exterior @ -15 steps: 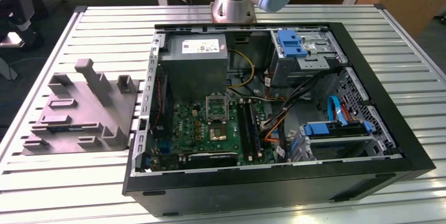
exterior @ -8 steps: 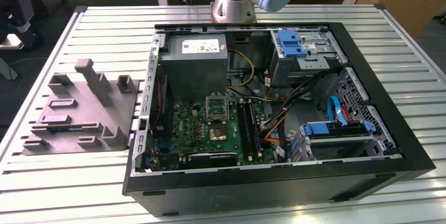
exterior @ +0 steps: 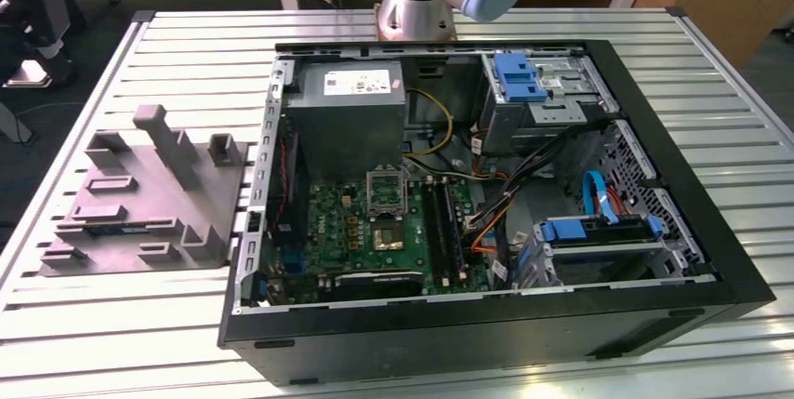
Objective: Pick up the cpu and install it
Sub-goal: 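Pick up the cpu and move it towards the insertion slot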
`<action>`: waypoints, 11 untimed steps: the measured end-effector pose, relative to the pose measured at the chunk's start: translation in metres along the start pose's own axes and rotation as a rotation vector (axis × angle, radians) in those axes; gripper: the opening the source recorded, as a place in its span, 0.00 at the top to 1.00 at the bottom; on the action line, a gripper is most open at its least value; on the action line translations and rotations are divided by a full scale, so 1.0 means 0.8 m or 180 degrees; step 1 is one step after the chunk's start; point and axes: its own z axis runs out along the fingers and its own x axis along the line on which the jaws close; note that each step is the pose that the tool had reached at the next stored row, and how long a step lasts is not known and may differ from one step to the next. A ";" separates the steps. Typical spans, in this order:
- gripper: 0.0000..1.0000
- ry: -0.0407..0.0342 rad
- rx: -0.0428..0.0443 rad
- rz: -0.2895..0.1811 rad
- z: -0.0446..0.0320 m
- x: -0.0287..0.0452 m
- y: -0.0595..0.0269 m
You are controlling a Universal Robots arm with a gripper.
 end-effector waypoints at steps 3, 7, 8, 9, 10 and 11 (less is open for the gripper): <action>0.53 0.0000 0.0000 0.0000 0.0000 -0.0027 0.000; 0.53 0.0000 0.0000 0.0000 0.0000 -0.0057 0.000; 0.53 0.0000 0.0000 0.0000 0.0000 -0.0064 0.000; 0.53 0.0000 0.0000 0.0000 0.0000 -0.0069 0.000; 0.53 0.0000 0.0000 0.0000 0.0000 -0.0074 0.000; 0.53 0.0000 0.0000 0.0000 0.0001 -0.0077 0.000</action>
